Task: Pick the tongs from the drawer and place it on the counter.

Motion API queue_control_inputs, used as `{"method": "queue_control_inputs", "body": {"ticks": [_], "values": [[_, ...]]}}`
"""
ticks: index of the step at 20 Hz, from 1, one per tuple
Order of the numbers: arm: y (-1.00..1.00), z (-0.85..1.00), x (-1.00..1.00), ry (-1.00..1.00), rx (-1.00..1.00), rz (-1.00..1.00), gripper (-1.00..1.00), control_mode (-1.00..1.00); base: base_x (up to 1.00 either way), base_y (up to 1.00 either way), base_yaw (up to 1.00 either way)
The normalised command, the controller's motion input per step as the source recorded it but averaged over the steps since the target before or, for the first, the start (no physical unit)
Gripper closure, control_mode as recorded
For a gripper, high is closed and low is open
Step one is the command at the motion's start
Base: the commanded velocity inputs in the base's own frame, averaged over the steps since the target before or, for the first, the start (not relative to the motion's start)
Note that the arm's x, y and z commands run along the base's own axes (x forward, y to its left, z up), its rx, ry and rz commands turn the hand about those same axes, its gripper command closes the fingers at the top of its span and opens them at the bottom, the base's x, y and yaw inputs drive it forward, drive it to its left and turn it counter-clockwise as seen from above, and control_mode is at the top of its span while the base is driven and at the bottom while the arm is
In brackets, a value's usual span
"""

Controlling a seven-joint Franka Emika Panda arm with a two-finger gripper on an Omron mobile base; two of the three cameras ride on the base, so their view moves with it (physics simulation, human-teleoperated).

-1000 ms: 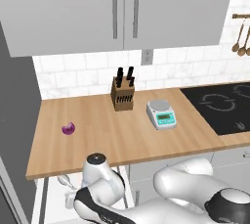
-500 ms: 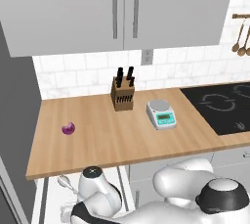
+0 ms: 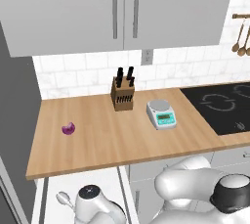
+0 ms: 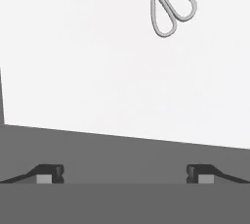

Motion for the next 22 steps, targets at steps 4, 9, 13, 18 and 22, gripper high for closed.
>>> {"method": "queue_control_inputs", "body": {"ticks": [4,9,13,18,22], "values": [[0.07,0.00,-0.84,0.00,0.00,0.00,-1.00,-1.00,0.00,0.00,0.00],[0.05,0.00,-0.37,0.00,0.00,0.00,-1.00,-1.00,0.00,0.00,0.00],[0.03,0.16,0.09,-0.01,0.00,0.00,-1.00,-1.00,0.00,0.00,0.00],[0.03,0.51,0.79,-0.03,0.03,0.00,-1.00,-1.00,0.00,0.00,0.00],[0.00,0.23,0.83,-0.13,0.02,0.00,-1.00,-1.00,0.00,0.00,0.00]]}}
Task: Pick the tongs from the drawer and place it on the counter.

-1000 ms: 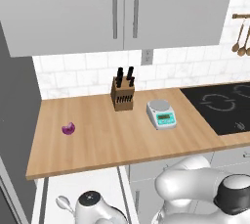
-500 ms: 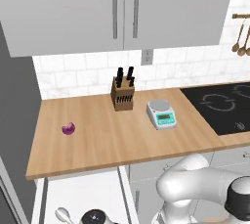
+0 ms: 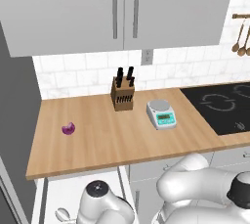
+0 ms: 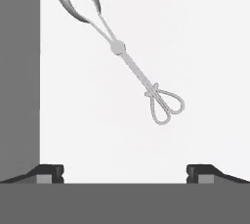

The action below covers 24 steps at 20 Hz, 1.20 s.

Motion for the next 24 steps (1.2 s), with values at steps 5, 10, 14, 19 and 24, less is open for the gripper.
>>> {"method": "queue_control_inputs", "body": {"ticks": [5,10,14,19,24], "values": [[0.00,0.00,0.56,-0.20,0.00,0.10,-1.00,-1.00,0.00,0.00,0.00],[0.00,-0.03,0.53,0.00,0.00,0.17,-1.00,-1.00,0.00,0.00,0.00],[0.00,-0.10,0.65,0.04,0.00,0.13,-1.00,-1.00,0.00,0.00,0.00],[0.02,-0.57,0.31,0.00,-0.01,0.09,-1.00,-1.00,0.00,0.00,0.00],[0.32,-0.50,0.00,0.00,-0.02,0.02,-1.00,-1.00,0.00,0.00,0.00]]}}
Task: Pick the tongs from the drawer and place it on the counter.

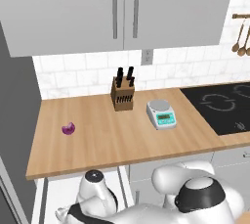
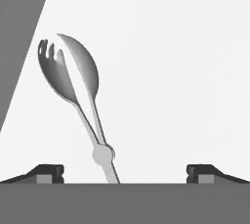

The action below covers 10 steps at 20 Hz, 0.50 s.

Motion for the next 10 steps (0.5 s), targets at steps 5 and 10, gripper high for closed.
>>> {"method": "queue_control_inputs", "body": {"ticks": [5,10], "values": [[0.31,-0.22,0.00,0.00,-0.02,0.01,-1.00,-1.00,0.00,0.00,0.00],[0.31,-0.40,-0.01,0.00,-0.09,0.01,-1.00,-1.00,0.00,0.00,0.00]]}}
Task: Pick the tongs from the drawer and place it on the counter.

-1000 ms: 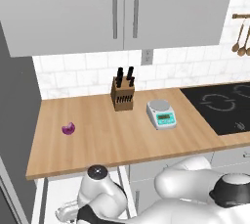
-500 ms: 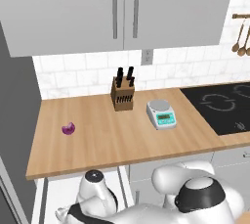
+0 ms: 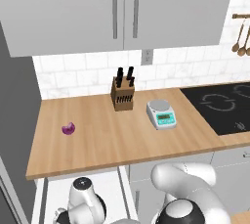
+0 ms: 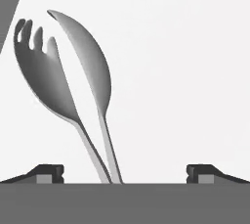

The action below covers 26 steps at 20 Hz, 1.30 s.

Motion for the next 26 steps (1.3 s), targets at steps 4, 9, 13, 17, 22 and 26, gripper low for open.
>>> {"method": "queue_control_inputs", "body": {"ticks": [4,9,13,17,22,26], "values": [[0.25,-0.29,0.00,0.00,-0.08,0.00,-1.00,-1.00,0.00,0.00,0.00],[0.07,-0.29,0.00,0.00,-0.03,0.00,-1.00,-1.00,0.00,0.00,0.00],[0.00,-0.06,0.00,0.00,0.00,0.00,1.00,-1.00,0.00,0.00,0.00],[0.00,0.00,0.00,0.00,0.00,0.00,1.00,-1.00,0.00,0.00,0.00],[0.00,0.00,0.00,0.00,0.00,0.00,1.00,-1.00,0.00,0.00,0.00],[0.00,0.23,0.00,0.00,0.00,0.00,1.00,-1.00,0.00,0.00,0.00]]}}
